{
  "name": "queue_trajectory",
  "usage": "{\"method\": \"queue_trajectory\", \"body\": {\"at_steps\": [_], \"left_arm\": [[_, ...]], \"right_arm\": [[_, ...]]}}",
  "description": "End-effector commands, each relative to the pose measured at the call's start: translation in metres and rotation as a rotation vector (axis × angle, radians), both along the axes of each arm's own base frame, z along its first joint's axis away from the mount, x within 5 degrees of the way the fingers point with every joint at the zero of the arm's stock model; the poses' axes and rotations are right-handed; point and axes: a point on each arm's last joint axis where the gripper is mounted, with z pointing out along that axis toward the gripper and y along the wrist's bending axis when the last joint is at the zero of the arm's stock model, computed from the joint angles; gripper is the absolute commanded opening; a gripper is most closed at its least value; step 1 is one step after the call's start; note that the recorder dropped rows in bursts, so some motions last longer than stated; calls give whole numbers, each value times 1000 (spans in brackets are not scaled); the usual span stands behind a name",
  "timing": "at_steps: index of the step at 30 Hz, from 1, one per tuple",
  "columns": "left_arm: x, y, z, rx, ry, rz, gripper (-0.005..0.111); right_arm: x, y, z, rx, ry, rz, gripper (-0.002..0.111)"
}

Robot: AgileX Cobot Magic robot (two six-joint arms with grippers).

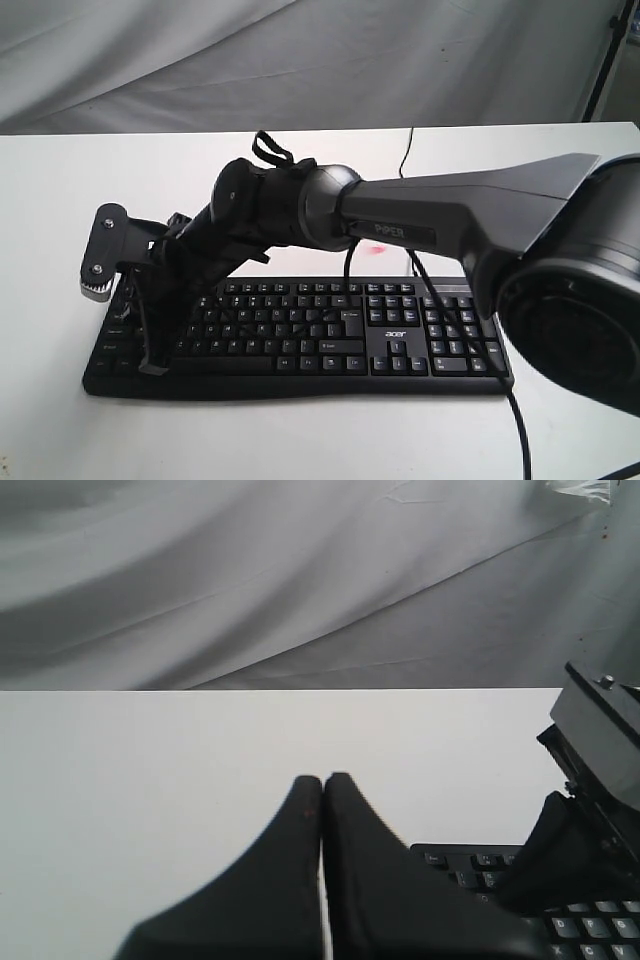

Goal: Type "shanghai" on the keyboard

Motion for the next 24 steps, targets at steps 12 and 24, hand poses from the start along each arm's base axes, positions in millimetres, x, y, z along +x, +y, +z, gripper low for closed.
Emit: {"method": "queue_trajectory", "body": {"at_steps": [12,24], "left_arm": [[0,0,0,-5,1,-4,1],[0,0,0,-5,1,-4,1]], "right_arm": [[-17,-26,25,-64,-6,-29,0],[-33,-72,25,-99,61,-76,0]]}}
